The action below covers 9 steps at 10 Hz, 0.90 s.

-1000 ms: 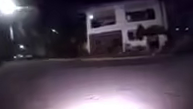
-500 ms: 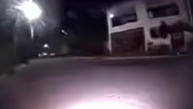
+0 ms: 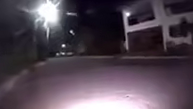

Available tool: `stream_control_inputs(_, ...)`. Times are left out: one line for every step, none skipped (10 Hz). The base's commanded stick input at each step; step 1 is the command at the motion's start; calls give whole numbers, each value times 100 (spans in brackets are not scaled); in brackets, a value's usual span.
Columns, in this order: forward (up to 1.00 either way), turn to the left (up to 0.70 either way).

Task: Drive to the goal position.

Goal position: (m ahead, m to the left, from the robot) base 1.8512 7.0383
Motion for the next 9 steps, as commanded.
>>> stream_control_inputs(60, 0)
stream_control_inputs(60, 0)
stream_control_inputs(60, 0)
stream_control_inputs(60, 0)
stream_control_inputs(60, 0)
stream_control_inputs(60, 0)
stream_control_inputs(60, 0)
stream_control_inputs(60, 0)
stream_control_inputs(60, 0)
